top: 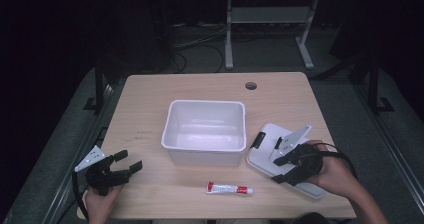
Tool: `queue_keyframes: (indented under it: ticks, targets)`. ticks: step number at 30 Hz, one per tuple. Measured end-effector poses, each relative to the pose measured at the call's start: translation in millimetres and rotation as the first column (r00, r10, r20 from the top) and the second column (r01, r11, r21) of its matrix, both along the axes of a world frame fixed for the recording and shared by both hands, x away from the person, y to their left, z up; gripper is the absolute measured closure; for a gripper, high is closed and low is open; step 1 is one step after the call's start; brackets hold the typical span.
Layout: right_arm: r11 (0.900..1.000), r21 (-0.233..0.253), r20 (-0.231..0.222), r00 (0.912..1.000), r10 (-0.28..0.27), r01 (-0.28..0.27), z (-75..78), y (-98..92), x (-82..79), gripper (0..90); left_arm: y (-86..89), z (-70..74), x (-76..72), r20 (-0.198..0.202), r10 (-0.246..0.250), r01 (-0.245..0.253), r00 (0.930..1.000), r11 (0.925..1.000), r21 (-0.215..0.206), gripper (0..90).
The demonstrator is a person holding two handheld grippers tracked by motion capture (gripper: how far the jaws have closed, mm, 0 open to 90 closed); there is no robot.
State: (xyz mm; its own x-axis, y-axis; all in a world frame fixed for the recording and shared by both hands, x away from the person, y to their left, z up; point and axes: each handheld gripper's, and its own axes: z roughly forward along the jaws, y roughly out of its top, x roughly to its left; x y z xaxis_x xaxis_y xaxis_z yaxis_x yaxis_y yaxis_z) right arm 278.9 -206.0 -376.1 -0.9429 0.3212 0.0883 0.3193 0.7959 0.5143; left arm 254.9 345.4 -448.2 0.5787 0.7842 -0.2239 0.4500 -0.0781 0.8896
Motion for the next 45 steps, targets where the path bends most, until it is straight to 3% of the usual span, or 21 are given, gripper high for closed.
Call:
queue_keyframes:
  ticks: [13, 21, 25, 29, 36, 37, 45]
  targets:
    - [0.998, -0.008, 0.013, 0.9984, 0.054, -0.054, -9.7, 26.8, -11.8, 39.2, -1.7, -0.2, 0.3, 0.001, -0.004, 0.004, 1.0000, 1.0000, 0.000, 15.3]
    - [0.996, 0.012, -0.009, 0.9963, 0.086, -0.086, -19.9, 42.7, -11.3, 39.6, -0.5, -0.1, 0.0, 0.001, -0.002, 0.002, 1.0000, 1.0000, 0.001, 15.3]
    - [0.994, -0.016, 0.000, 0.9940, 0.109, -0.109, -22.0, 53.9, -12.2, 39.7, -0.5, 0.5, -0.2, 0.002, -0.001, 0.001, 1.0000, 1.0000, 0.001, 15.3]
    - [0.991, 0.007, -0.012, 0.9910, 0.133, -0.133, -22.3, 64.1, -12.5, 40.4, -0.5, 0.9, -0.7, 0.006, -0.003, 0.003, 1.0000, 1.0000, 0.001, 15.3]
    - [0.985, -0.019, -0.016, 0.9855, 0.169, -0.169, -24.5, 80.3, -15.8, 40.6, -0.1, 1.1, -0.7, 0.007, -0.004, 0.004, 1.0000, 1.0000, -0.001, 15.3]
    - [0.984, 0.011, -0.030, 0.9835, 0.178, -0.178, -25.0, 83.7, -15.1, 41.7, -0.4, 1.1, -0.8, 0.006, -0.004, 0.004, 1.0000, 1.0000, -0.001, 15.3]
    - [0.984, -0.010, -0.033, 0.9840, 0.175, -0.175, -33.6, 89.5, -14.3, 43.5, -1.1, 0.6, -0.1, 0.005, -0.007, 0.007, 1.0000, 1.0000, 0.001, 15.3]
